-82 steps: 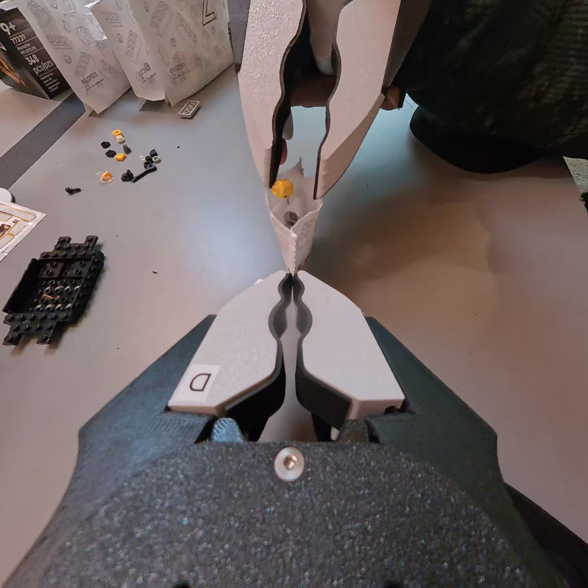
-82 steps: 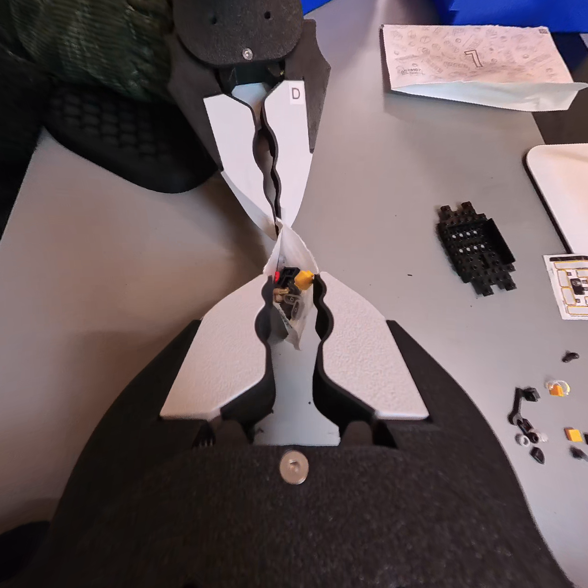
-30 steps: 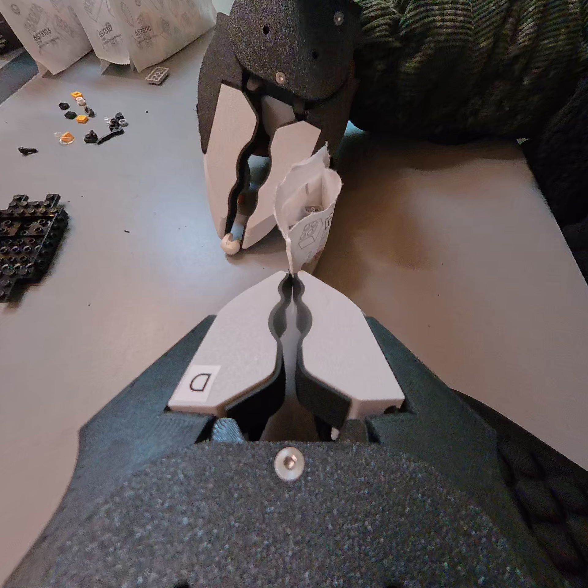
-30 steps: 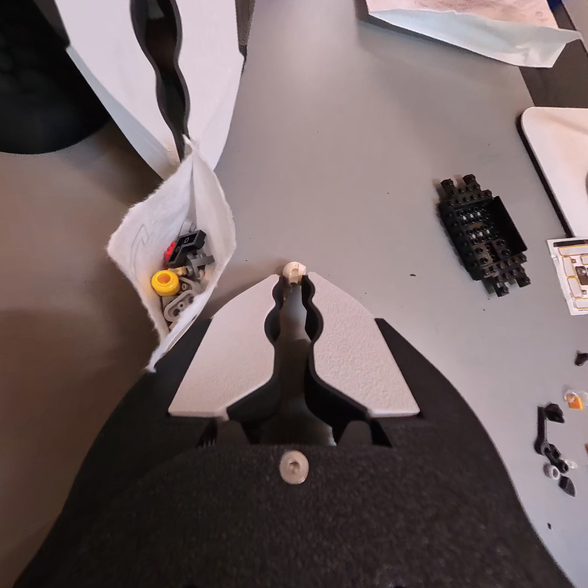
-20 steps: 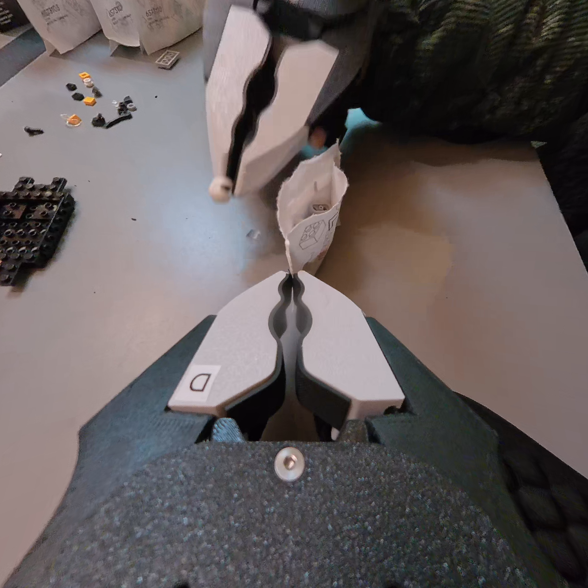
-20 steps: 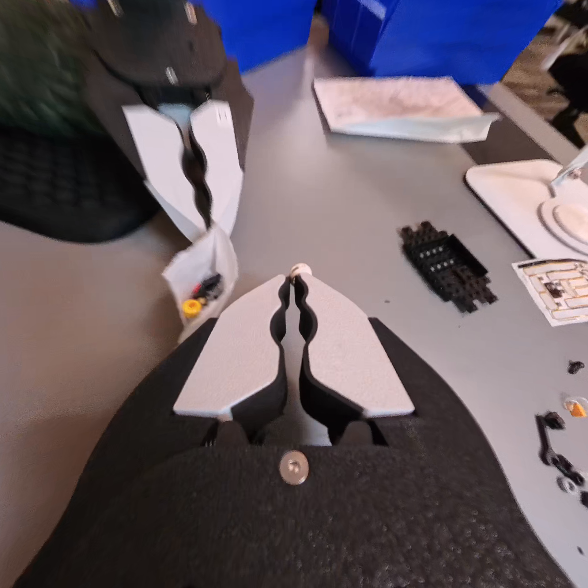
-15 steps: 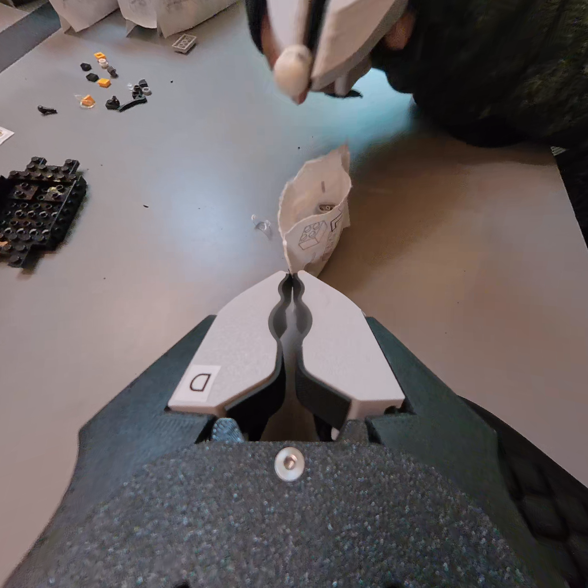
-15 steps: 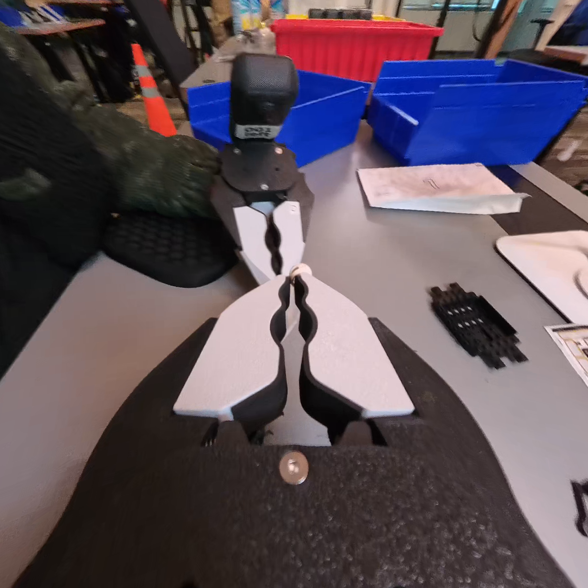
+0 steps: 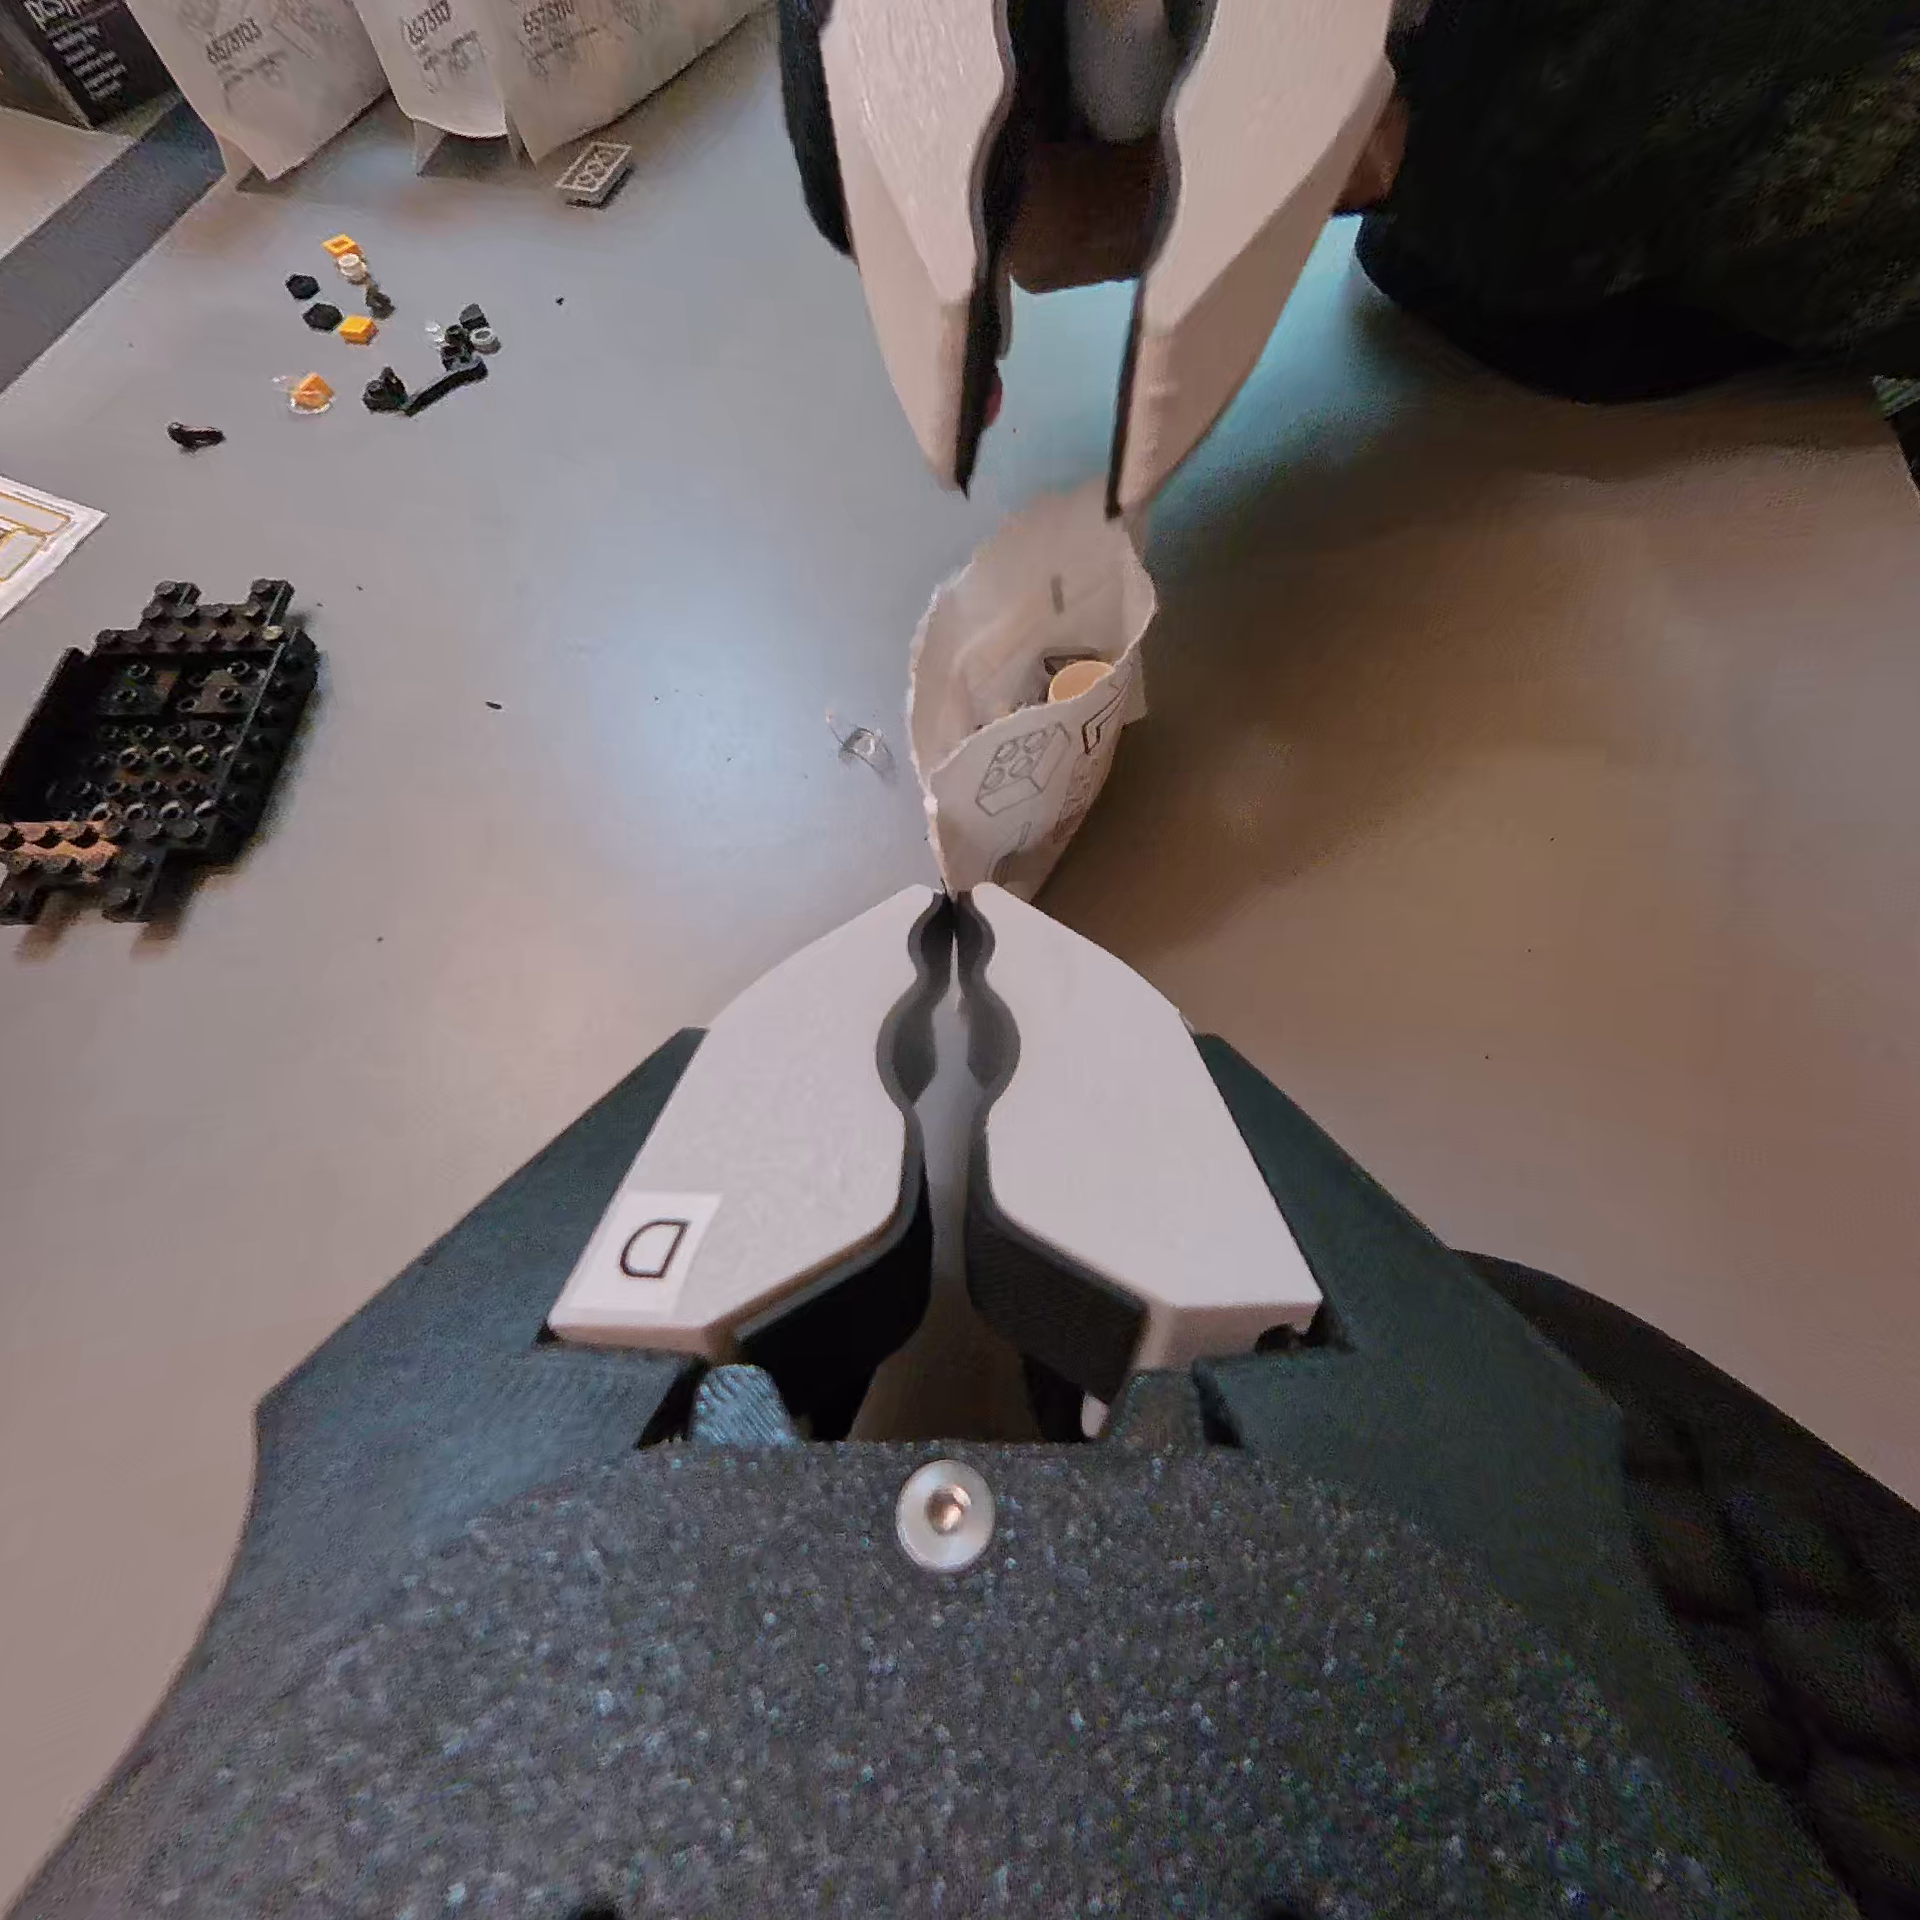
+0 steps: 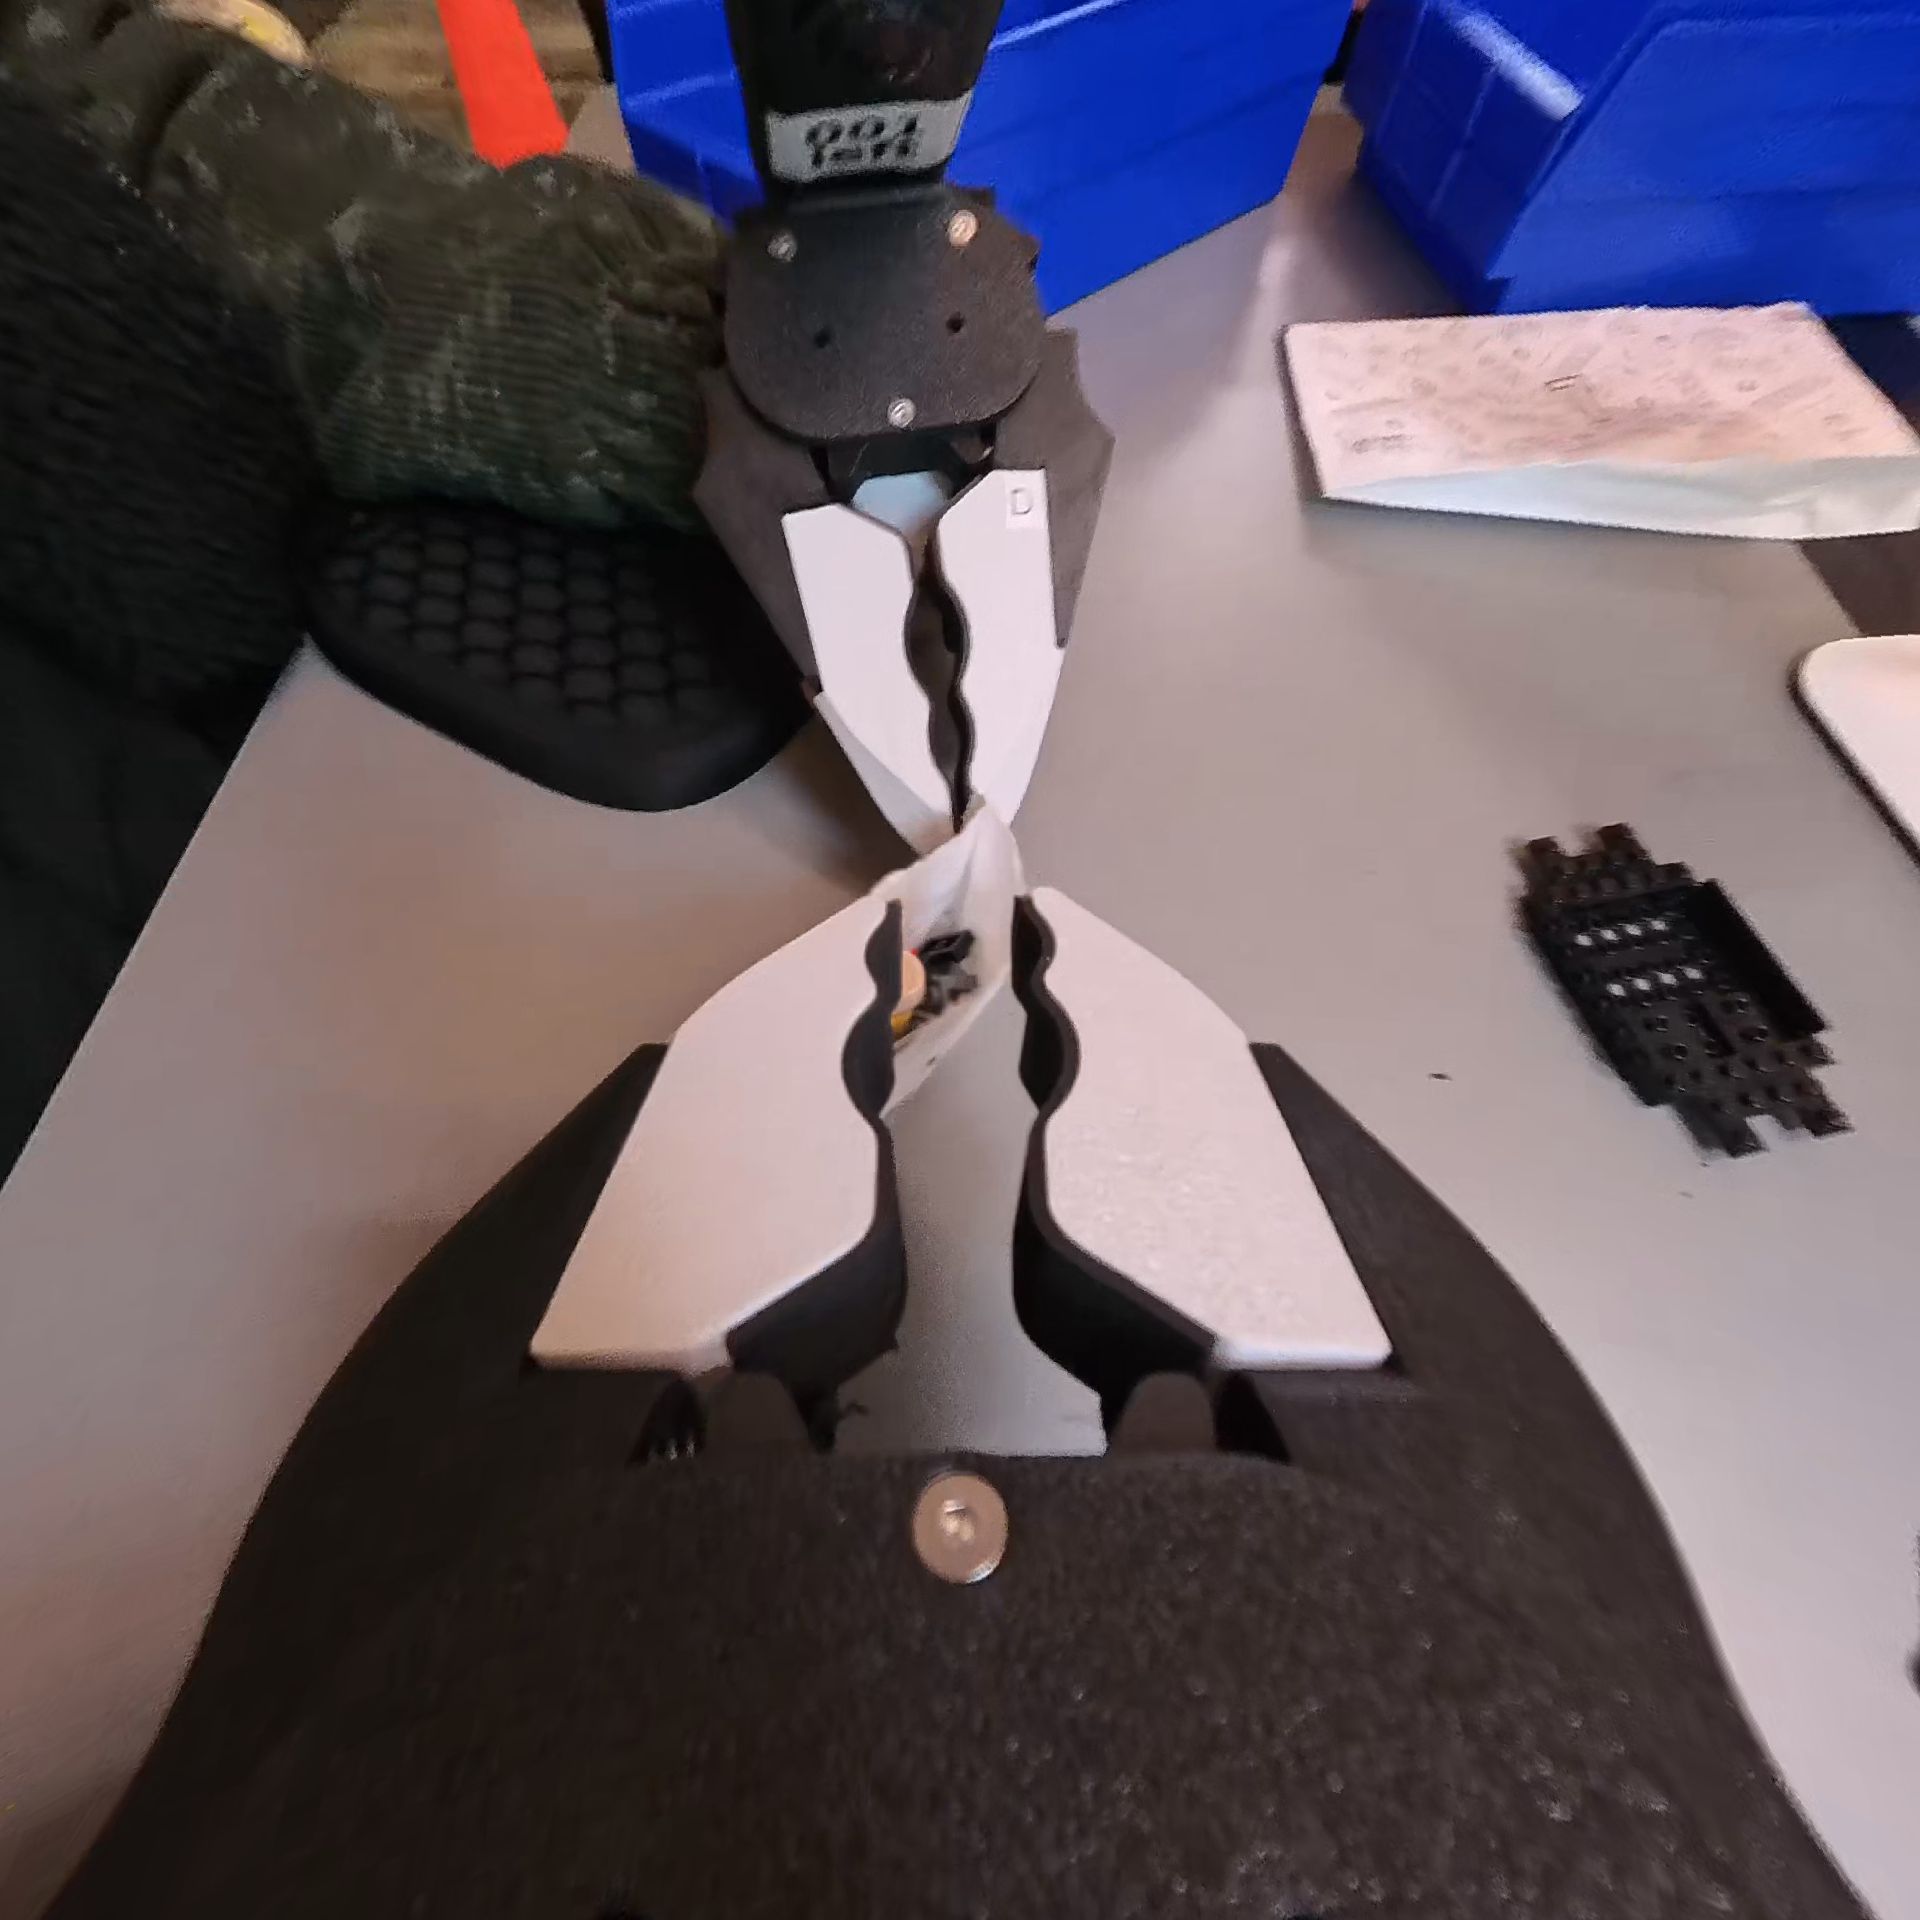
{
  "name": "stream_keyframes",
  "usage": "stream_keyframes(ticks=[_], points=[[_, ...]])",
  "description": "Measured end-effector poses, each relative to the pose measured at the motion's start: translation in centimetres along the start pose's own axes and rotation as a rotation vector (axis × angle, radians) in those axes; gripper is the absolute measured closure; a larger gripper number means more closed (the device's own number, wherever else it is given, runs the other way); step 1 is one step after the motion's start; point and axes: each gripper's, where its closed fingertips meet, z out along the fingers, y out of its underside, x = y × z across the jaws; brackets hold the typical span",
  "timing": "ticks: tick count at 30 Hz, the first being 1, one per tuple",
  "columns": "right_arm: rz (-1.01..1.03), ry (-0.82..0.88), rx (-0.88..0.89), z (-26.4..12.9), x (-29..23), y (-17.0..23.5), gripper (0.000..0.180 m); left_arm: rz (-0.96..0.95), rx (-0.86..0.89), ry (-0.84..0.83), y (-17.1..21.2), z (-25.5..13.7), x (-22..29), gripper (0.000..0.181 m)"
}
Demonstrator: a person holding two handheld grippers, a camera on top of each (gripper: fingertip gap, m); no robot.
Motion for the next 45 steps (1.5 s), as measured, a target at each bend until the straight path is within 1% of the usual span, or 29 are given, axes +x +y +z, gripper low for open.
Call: stream_keyframes(ticks=[2,3,5,7,10,13,14,17,20,24,27,30,32,37,40,43,45], points=[[0.017,0.044,0.032,-0.7,1.1,-0.2,0.16,-0.004,0.002,0.003,0.1,-0.1,-0.1,0.181],[0.024,0.066,0.011,-0.9,1.6,0.2,0.16,-0.004,0.003,0.007,0.1,-0.2,-0.1,0.181],[0.021,0.104,-0.078,-1.0,2.6,2.2,0.16,-0.004,0.003,0.011,0.2,-0.3,-0.1,0.181],[0.046,0.091,-0.172,-0.6,2.7,4.4,0.157,-0.001,0.001,0.014,0.3,-0.4,-0.2,0.181],[0.026,0.111,-0.294,0.1,3.0,6.9,0.156,0.022,-0.007,0.032,0.5,-0.8,0.0,0.181],[0.007,0.093,-0.318,0.9,2.6,7.1,0.156,0.062,-0.022,0.05,0.9,-1.4,0.3,0.181],[-0.005,0.11,-0.321,1.0,2.8,7.0,0.155,0.069,-0.025,0.051,1.1,-1.6,0.2,0.181],[0.0,0.164,-0.312,1.6,3.7,6.8,0.154,0.051,-0.021,0.054,1.3,-1.9,0.1,0.181],[0.008,0.161,-0.335,2.4,3.9,7.2,0.151,0.028,-0.009,0.068,1.2,-1.8,0.1,0.181],[-0.014,0.169,-0.349,2.6,4.0,7.1,0.165,0.031,-0.008,0.065,1.1,-1.7,0.2,0.181],[-0.014,0.165,-0.344,2.5,3.9,7.2,0.166,0.03,-0.009,0.06,1.1,-1.7,0.1,0.181],[-0.003,0.159,-0.315,2.3,3.8,6.9,0.166,0.006,-0.008,0.048,1.0,-1.5,0.0,0.18],[-0.008,0.172,-0.264,1.8,4.0,6.0,0.166,-0.002,-0.007,0.046,1.0,-1.4,-0.1,0.18],[-0.023,0.201,-0.004,-0.4,3.8,0.4,0.166,-0.003,-0.002,0.047,0.9,-1.2,0.0,0.18],[-0.038,0.176,0.098,-1.3,2.9,-1.8,0.166,0.0,-0.003,0.046,0.9,-1.1,0.0,0.18],[-0.065,0.126,0.131,-1.3,1.6,-2.7,0.166,0.01,-0.012,0.043,1.1,-1.0,0.1,0.18],[-0.079,0.095,0.098,-0.6,0.8,-2.5,0.166,0.02,-0.011,0.043,1.0,-1.0,0.2,0.18]])
